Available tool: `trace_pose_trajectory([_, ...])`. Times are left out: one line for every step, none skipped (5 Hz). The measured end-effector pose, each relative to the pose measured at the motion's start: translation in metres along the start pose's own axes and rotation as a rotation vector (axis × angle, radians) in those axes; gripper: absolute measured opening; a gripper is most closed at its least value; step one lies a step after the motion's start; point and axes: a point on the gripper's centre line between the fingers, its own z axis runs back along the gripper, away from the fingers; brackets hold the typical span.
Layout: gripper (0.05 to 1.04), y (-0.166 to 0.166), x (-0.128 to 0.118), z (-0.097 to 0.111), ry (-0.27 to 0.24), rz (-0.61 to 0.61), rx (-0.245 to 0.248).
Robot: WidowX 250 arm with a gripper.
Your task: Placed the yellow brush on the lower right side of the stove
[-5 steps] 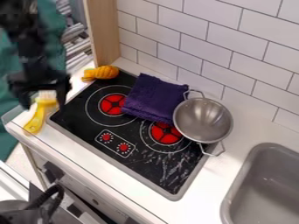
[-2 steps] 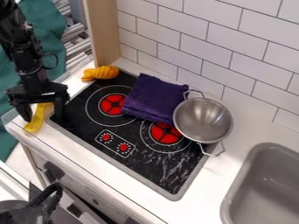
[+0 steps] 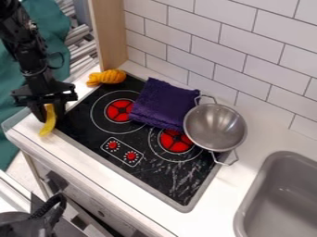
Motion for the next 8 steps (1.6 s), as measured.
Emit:
trace_pose_trajectory([0.175,-0.001,-0.001,0.0,0.005,0.009,-0.001])
trace_pose_trajectory([0.076,-0.002,-0.001,0.0,0.0,0.008,-0.006])
trace_pose_trajectory([0.069,-0.013,-0.005,0.006,-0.005,-0.069,-0.001])
trace_pose_trajectory([0.069,-0.033,0.005,0.041,-0.12,-0.133,-0.013])
trace_pose_trajectory([0.069,-0.067,0.006,0.095,-0.267,-0.22,-0.044])
trace_pose_trajectory([0.069,-0.086,-0.02,0.119,-0.288,-0.281,-0.051])
trace_pose_trajectory([0.069,-0.089,-0.053,0.118,-0.196,-0.248,-0.024])
trace_pose_trajectory([0.069,-0.073,-0.084,0.103,-0.06,-0.147,0.004])
